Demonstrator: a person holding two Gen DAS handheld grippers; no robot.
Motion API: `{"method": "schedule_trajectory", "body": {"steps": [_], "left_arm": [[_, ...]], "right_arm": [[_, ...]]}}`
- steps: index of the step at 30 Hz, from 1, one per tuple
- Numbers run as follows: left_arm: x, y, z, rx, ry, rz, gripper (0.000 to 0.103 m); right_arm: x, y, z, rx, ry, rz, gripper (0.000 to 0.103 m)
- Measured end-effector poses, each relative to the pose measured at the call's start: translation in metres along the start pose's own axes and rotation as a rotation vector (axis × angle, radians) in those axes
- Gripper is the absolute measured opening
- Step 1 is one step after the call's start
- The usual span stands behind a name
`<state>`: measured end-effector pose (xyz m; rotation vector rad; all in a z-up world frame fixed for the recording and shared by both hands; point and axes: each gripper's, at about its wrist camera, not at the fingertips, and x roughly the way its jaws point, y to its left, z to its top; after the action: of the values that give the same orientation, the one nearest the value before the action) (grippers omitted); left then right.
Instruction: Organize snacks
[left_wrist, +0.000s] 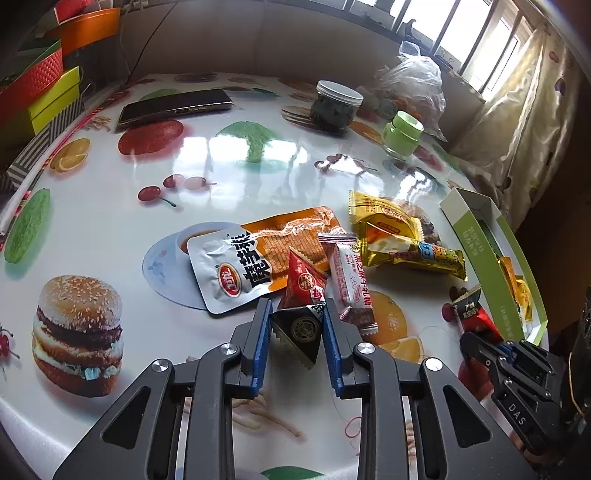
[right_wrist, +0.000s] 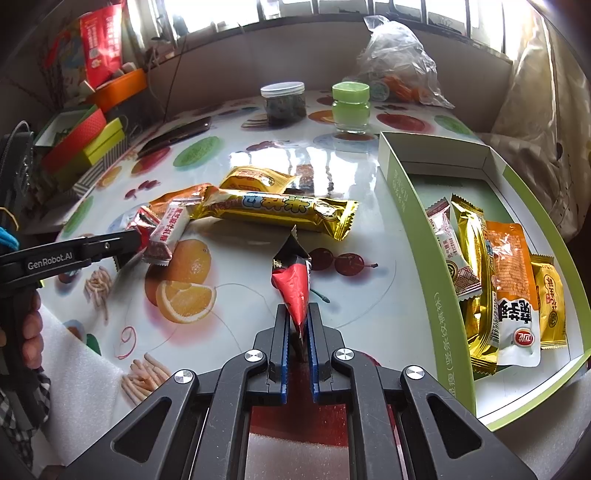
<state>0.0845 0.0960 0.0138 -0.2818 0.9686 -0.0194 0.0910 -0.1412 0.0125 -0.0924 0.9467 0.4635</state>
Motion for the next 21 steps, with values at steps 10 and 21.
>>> {"method": "schedule_trajectory", "body": {"steps": [10, 21], "left_arm": [[-0.017, -0.008, -0.001, 0.012, -0.03, -0.013, 0.028], [-0.038, -0.025, 0.003, 0.047, -0.07, -0.032, 0.028]], "right_arm": [[-0.008, 0.003, 0.0, -0.003, -0.028, 0.008, 0.008], [-0.022, 0.0, 0.001, 0.005, -0.066, 0.015, 0.008]]}}
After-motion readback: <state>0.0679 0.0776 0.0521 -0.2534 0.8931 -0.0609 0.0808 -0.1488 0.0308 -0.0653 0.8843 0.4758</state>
